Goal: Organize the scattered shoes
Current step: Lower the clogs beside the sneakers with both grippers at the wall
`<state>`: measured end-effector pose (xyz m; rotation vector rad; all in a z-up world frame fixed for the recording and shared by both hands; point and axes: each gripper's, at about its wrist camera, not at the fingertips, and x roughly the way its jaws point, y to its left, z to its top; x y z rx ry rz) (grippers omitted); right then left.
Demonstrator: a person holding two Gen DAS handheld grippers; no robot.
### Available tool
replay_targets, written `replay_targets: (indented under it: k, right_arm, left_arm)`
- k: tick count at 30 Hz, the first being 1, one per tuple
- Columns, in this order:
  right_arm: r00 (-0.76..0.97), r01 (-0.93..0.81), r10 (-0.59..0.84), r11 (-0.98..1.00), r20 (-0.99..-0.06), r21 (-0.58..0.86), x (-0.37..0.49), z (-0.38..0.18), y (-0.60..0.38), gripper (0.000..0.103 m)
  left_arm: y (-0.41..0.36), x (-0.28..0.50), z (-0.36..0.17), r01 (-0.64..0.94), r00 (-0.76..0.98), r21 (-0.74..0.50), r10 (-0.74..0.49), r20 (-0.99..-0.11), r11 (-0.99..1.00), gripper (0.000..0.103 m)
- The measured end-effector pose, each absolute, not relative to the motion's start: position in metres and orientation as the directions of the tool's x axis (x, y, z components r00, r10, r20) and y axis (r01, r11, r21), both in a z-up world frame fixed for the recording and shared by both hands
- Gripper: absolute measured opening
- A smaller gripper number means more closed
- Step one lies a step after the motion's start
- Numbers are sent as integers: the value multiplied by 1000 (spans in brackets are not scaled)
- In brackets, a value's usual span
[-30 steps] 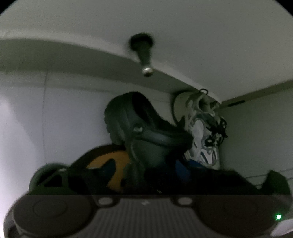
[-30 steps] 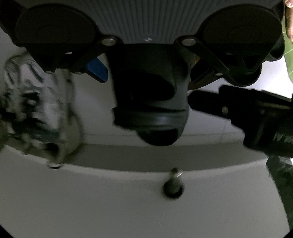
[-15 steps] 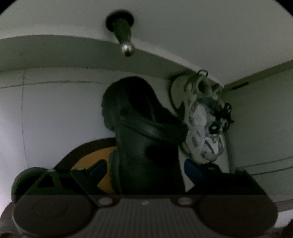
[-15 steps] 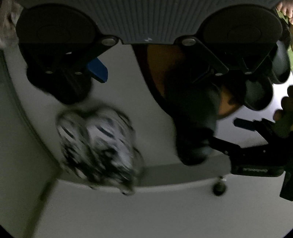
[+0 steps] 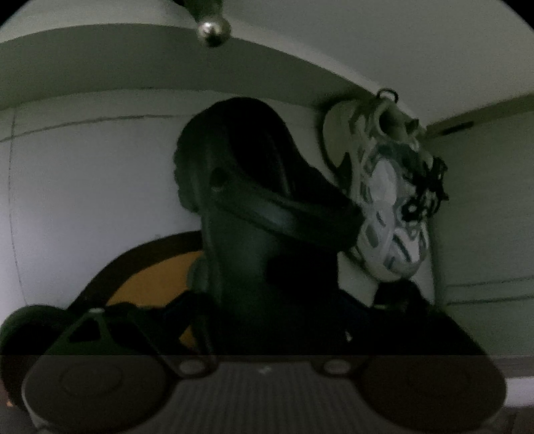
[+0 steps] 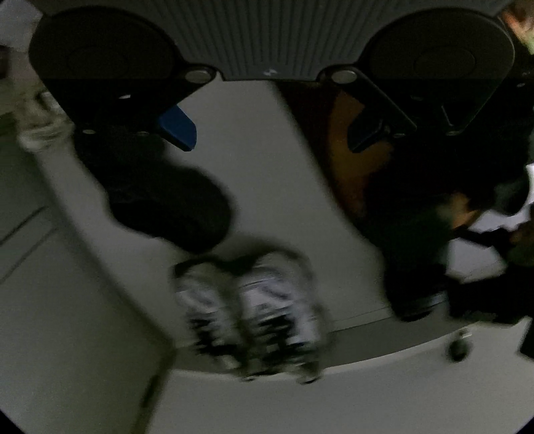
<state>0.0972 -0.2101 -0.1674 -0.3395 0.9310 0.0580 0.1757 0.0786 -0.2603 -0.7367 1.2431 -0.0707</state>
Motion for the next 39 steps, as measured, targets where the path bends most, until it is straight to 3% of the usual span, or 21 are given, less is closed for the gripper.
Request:
replay_targets:
  k: [6,7,8,10,13,15,17,19,39]
  right_arm:
    - [600,-183,-214,901,-771,-393,136,-167,-246,100]
    - [592,-190,-233,890,-771,-415,142,-169,-252,100]
    - [584,-197,-252,878,-771,-436,149,-171,-259,100]
    - [525,-244,-297,845,-798,-475,165,-183,-275,100]
    - [472,-300,-352,798,-808,-523,180,-198,-291,100]
    - [423,-322,-372,791,-827,-520,191,-209,-303,100]
    - [383,-350,-384,781,-840,-517,198,-219,-310,100]
    - [352,-398,-398,756,-847,-520,202,-231,-315,100]
    - [386,-456,-382,712,-840,-534,207,-248,-338,103]
  left_arm:
    - [84,178,-256,-316,359,-547,-436,-825,775,72]
    - [86,179,-253,-319,365,-540,-425,-828,779,63]
    - [87,180,-250,-319,371,-527,-409,-834,788,42]
    - [92,184,-245,-329,367,-484,-363,-857,811,36]
    - [98,186,-248,-341,347,-500,-387,-854,797,35]
    - [98,184,-244,-335,348,-492,-380,-857,804,45]
    - [98,180,-240,-335,358,-480,-362,-861,811,87]
    - [94,174,-233,-316,397,-485,-351,-848,815,97]
    - [54,183,-268,-343,291,-443,-355,-888,828,97]
